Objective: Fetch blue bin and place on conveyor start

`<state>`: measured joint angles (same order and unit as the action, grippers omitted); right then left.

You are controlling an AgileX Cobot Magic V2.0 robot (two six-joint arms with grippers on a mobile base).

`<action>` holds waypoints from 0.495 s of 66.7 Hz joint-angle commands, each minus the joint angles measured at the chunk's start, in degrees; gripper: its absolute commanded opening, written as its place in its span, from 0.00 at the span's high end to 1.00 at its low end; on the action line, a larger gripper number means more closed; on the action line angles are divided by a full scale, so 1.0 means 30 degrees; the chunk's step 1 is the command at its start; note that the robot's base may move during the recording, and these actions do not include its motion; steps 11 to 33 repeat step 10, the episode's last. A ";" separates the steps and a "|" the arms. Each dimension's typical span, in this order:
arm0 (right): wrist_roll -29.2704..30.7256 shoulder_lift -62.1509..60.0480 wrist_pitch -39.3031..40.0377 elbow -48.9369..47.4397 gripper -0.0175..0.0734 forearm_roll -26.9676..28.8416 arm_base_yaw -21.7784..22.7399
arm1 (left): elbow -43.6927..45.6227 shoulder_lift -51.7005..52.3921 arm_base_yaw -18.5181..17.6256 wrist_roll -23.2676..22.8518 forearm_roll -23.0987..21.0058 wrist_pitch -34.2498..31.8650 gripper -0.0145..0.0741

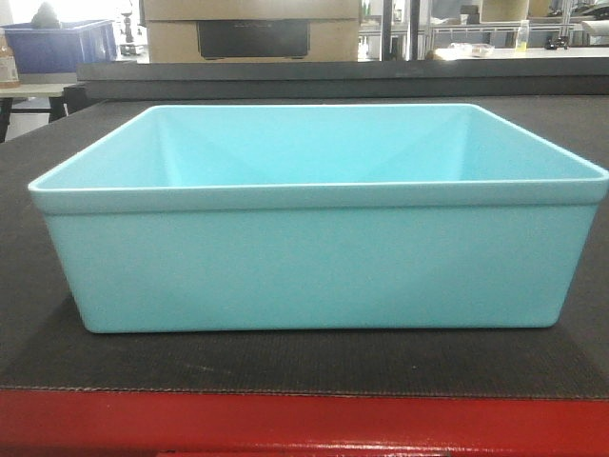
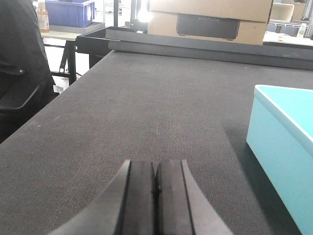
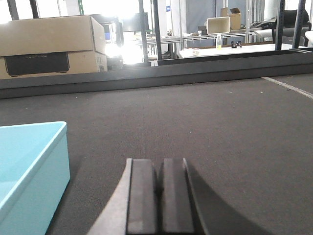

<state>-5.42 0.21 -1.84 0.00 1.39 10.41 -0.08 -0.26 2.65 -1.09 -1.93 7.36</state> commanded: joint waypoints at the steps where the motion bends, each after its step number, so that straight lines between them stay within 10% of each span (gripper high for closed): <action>1: 0.0175 -0.0071 0.0509 0.0000 0.99 0.0066 0.0077 | 0.0026 0.0088 0.0015 0.0028 -0.0139 -0.0368 0.96; 33: 0.0175 -0.0071 0.0509 0.0000 0.99 0.0066 0.0077 | 0.0026 0.0088 0.0015 0.0028 -0.0139 -0.0368 0.96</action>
